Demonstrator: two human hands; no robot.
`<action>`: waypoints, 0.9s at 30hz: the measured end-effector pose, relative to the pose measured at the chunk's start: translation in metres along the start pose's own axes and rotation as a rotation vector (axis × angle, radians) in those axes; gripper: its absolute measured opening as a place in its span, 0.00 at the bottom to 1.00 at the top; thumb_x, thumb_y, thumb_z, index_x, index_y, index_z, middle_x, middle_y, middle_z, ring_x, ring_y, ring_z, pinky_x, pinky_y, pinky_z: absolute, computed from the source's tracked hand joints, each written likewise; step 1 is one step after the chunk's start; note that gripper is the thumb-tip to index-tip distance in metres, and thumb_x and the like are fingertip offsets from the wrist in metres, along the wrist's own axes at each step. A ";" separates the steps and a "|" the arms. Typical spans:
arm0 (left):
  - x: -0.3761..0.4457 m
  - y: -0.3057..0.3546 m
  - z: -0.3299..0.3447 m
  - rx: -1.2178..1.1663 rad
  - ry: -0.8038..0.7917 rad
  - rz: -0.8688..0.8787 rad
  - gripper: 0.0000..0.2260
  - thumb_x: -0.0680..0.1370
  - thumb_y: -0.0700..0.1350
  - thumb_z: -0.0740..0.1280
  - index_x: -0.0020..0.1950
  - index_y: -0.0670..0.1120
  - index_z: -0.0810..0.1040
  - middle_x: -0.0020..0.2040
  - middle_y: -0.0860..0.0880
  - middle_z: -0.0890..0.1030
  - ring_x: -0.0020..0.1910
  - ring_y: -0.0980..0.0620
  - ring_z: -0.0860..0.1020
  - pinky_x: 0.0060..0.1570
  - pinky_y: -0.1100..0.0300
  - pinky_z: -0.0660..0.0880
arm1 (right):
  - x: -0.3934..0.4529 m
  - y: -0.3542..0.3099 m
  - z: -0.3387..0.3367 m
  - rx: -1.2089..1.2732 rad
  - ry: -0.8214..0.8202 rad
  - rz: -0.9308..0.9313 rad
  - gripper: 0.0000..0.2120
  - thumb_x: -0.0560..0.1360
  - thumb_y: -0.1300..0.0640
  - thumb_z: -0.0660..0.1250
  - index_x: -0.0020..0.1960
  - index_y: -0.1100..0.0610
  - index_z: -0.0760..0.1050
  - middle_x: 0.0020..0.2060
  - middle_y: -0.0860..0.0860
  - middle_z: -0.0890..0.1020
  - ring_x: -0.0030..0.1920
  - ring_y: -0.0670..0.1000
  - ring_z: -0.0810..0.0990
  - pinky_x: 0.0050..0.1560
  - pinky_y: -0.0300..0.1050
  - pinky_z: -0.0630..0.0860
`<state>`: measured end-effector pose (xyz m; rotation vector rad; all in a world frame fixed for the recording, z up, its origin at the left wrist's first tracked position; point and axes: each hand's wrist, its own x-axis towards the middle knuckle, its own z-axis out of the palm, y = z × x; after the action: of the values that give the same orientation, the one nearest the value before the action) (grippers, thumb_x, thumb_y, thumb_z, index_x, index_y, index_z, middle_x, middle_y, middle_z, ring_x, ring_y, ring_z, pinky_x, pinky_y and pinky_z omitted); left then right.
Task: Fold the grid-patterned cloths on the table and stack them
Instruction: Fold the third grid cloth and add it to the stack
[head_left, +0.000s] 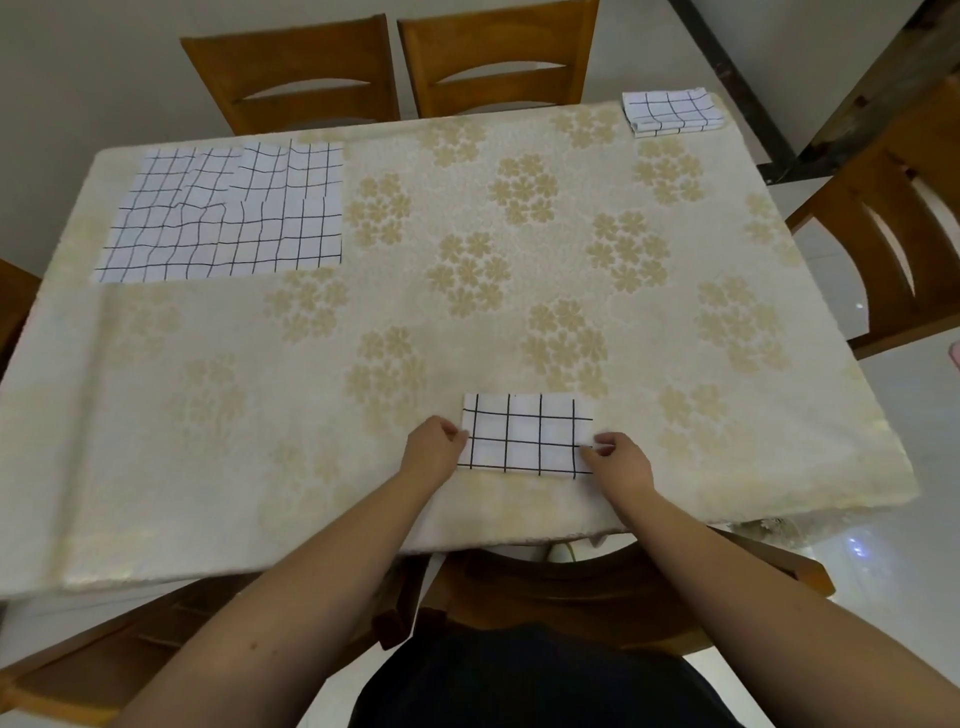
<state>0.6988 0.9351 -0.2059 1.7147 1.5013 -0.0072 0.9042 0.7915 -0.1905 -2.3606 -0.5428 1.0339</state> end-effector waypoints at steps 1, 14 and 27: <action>0.003 0.002 0.000 0.039 -0.015 0.001 0.13 0.79 0.49 0.66 0.57 0.41 0.77 0.51 0.46 0.81 0.53 0.47 0.78 0.46 0.63 0.68 | 0.001 -0.002 0.001 -0.004 -0.008 0.019 0.19 0.76 0.52 0.67 0.64 0.58 0.72 0.45 0.49 0.76 0.45 0.50 0.74 0.47 0.42 0.70; -0.010 0.004 0.005 -0.013 -0.058 0.011 0.07 0.76 0.47 0.70 0.46 0.45 0.75 0.44 0.49 0.77 0.45 0.51 0.75 0.45 0.61 0.69 | 0.007 -0.001 0.008 -0.131 -0.019 0.097 0.08 0.75 0.52 0.69 0.49 0.57 0.77 0.44 0.52 0.81 0.42 0.52 0.76 0.42 0.44 0.70; -0.018 -0.002 -0.018 -0.539 -0.206 -0.056 0.15 0.77 0.40 0.70 0.63 0.41 0.75 0.55 0.42 0.82 0.51 0.48 0.82 0.53 0.52 0.80 | -0.017 0.006 -0.003 0.334 -0.051 0.038 0.16 0.74 0.59 0.71 0.59 0.53 0.73 0.49 0.53 0.83 0.48 0.52 0.82 0.49 0.48 0.78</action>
<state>0.6832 0.9302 -0.1861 1.2005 1.2550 0.1716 0.8966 0.7767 -0.1835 -2.0626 -0.3150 1.1093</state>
